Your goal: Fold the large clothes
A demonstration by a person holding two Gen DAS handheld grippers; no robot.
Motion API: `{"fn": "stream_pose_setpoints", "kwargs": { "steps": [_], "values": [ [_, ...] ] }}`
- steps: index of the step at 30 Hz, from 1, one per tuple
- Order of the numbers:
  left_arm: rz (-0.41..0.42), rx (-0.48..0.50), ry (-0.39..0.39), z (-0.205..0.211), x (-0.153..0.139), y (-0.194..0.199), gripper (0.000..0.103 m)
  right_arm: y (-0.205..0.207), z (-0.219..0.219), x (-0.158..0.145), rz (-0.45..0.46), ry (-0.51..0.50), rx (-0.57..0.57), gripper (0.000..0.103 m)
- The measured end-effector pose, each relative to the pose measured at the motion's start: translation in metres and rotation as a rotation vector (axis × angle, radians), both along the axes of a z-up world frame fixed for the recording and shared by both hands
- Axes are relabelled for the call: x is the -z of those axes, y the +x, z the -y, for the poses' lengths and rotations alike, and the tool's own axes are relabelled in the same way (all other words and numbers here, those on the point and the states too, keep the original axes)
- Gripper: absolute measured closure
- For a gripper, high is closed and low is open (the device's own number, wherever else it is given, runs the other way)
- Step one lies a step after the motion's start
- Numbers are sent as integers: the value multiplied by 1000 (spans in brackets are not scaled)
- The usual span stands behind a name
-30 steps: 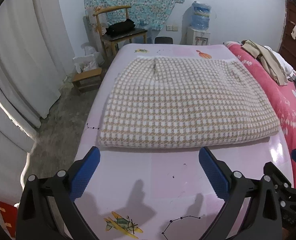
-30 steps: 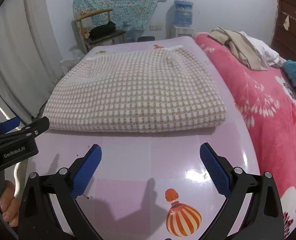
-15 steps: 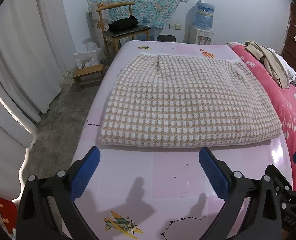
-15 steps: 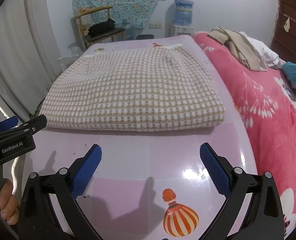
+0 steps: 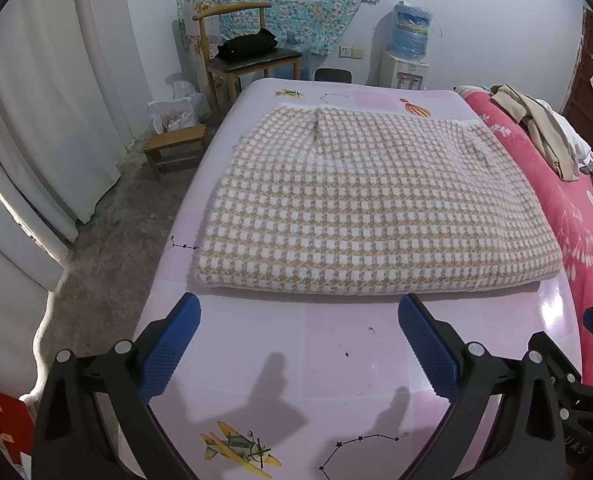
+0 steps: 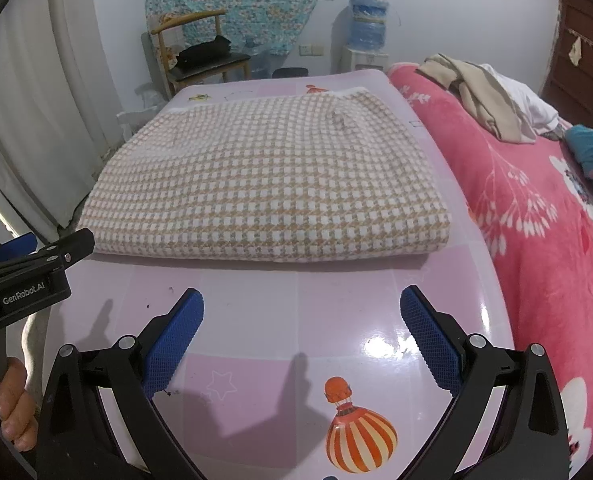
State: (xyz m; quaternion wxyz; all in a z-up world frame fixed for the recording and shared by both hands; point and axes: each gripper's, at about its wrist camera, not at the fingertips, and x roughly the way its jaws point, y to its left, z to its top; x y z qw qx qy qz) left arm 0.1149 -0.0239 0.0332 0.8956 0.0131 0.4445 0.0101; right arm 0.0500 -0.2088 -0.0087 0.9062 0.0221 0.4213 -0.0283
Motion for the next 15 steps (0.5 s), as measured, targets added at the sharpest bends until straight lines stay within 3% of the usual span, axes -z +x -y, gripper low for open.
{"fn": "stream_pose_setpoints", "kwargs": {
  "steps": [15],
  "values": [
    [1, 3, -11, 1, -1, -1, 6, -2, 1, -2, -1, -3, -2, 8]
  ]
}}
